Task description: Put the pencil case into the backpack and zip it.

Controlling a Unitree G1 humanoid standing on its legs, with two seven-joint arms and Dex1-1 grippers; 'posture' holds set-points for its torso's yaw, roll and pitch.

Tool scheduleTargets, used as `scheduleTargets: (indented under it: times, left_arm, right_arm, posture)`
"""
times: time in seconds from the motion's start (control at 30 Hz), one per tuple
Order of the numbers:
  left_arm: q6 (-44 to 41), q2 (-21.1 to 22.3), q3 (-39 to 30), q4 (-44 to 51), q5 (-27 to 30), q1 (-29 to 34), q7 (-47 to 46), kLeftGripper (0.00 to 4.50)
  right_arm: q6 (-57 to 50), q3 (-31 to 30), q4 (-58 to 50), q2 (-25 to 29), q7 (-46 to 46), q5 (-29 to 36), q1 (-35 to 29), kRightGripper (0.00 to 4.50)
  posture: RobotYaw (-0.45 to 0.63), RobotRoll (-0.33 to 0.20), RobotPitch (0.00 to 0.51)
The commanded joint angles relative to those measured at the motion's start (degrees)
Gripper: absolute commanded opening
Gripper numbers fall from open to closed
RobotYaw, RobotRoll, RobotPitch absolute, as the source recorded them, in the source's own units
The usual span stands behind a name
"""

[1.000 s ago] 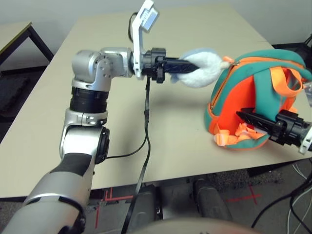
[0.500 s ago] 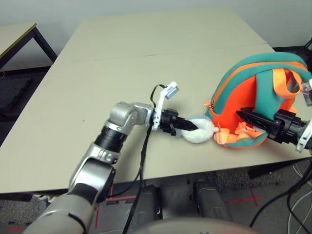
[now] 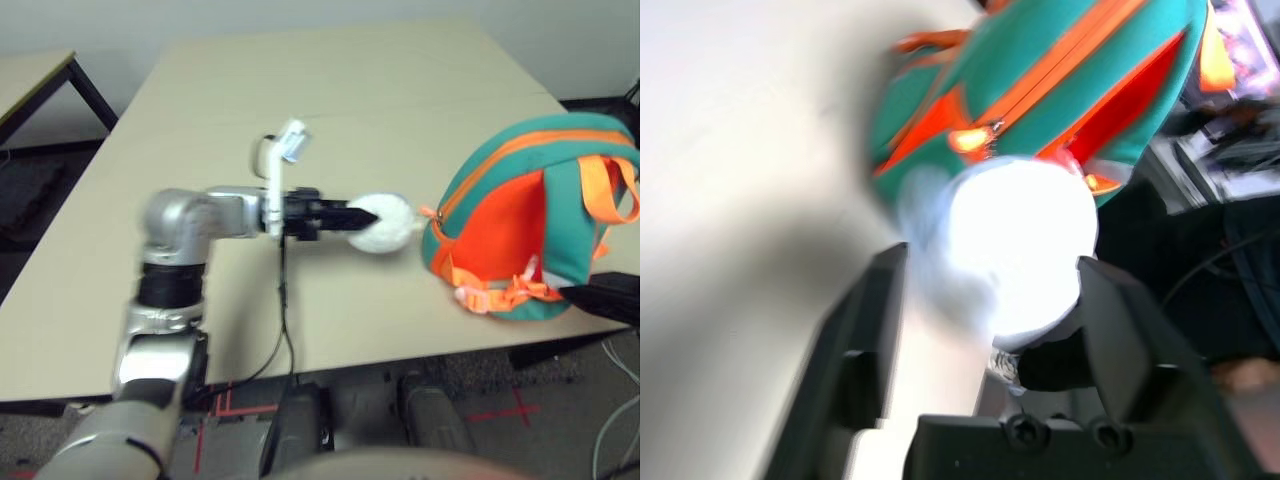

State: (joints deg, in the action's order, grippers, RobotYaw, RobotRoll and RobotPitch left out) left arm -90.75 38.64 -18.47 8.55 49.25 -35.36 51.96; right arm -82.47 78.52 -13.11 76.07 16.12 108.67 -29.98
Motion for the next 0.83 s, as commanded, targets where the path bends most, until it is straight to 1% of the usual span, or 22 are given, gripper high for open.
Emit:
scheduleTargets:
  times: [0.03,0.07,0.1,0.13,0.17,0.2,0.23,0.27,0.3,0.33,0.4,0.53,0.6,0.63,0.7,0.83]
  left_arm:
    - [9.40,1.00,-8.00,-6.61,-8.14,2.69,-10.19,4.48]
    - [17.15,-0.11,-9.61,-9.85,-12.63,3.29,-15.44,4.48]
    - [22.58,-0.93,-10.43,-12.02,-15.44,3.68,-18.85,4.48]
    - [31.61,-2.82,-11.09,-14.46,-18.60,4.06,-22.19,4.48]
    - [37.37,-4.29,-11.43,-15.98,-20.38,4.10,-24.18,4.48]
    - [47.68,-7.60,-14.30,-19.09,-21.73,3.50,-27.82,4.48]
    - [56.47,-10.51,-17.41,-22.32,-22.28,2.71,-31.19,4.48]
    - [62.12,-12.46,-19.41,-24.56,-22.42,2.05,-33.36,4.48]
    - [67.66,-13.54,-19.93,-26.98,-23.42,2.60,-34.25,4.48]
    - [72.52,-14.09,-19.68,-29.47,-24.58,3.37,-34.61,4.48]
    - [80.11,-15.20,-19.04,-33.97,-26.33,4.79,-36.31,4.48]
    - [90.20,-16.25,-17.04,-40.19,-28.78,6.70,-37.32,4.48]
    - [93.45,-17.04,-16.70,-43.36,-29.49,8.23,-38.37,4.48]
    - [94.92,-17.15,-16.51,-45.22,-29.96,8.94,-38.85,4.48]
    - [96.33,-17.33,-15.41,-47.31,-30.45,10.01,-38.45,4.48]
    - [96.93,-17.68,-13.00,-49.42,-30.84,10.51,-38.13,4.48]
  right_arm:
    - [2.46,-0.34,5.24,-0.43,-0.72,-20.08,-0.89,4.50]
    - [10.50,-6.91,6.86,-1.07,0.05,-28.15,1.02,4.50]
    - [16.24,-11.78,7.91,-1.61,1.13,-33.81,2.88,4.50]
    - [23.59,-19.53,9.70,-3.92,1.07,-38.35,8.86,4.50]
    - [28.01,-24.60,11.28,-5.62,1.40,-41.33,13.59,4.50]
    - [34.73,-33.05,13.23,-9.81,2.20,-46.70,21.89,4.50]
    - [39.64,-39.59,15.90,-14.19,1.72,-51.42,29.53,4.50]
    - [42.66,-43.39,18.16,-17.05,1.86,-55.02,34.50,4.50]
    - [47.37,-47.61,21.53,-19.99,2.02,-60.26,39.29,4.50]
    - [52.42,-50.89,25.45,-22.26,4.16,-64.79,42.97,4.50]
    - [60.57,-54.86,33.60,-26.12,4.80,-71.85,49.34,4.50]
    - [70.96,-56.31,47.14,-30.13,7.79,-78.21,57.14,4.50]
    - [76.81,-56.70,54.36,-31.32,8.91,-81.47,60.09,4.50]
    - [79.93,-56.99,57.41,-31.91,8.75,-83.35,60.87,4.50]
    - [83.82,-57.85,60.67,-32.50,11.23,-85.78,61.06,4.50]
    - [86.68,-57.49,61.90,-34.91,12.83,-86.98,59.33,4.50]
  posture:
    - [-0.13,0.000,0.053]
    - [-0.12,0.000,0.051]
    - [-0.12,0.000,0.051]
    - [-0.11,0.000,0.044]
    - [-0.10,0.000,0.042]
    - [-0.09,0.000,0.036]
    - [-0.08,0.000,0.035]
    - [-0.08,0.000,0.033]
    - [-0.06,0.000,0.027]
    - [-0.05,0.000,0.025]
    - [-0.03,0.000,0.018]
    - [-0.02,0.000,0.018]
    - [-0.03,0.000,0.021]
    - [-0.03,0.000,0.028]
    - [-0.03,0.000,0.031]
    - [-0.03,0.000,0.029]
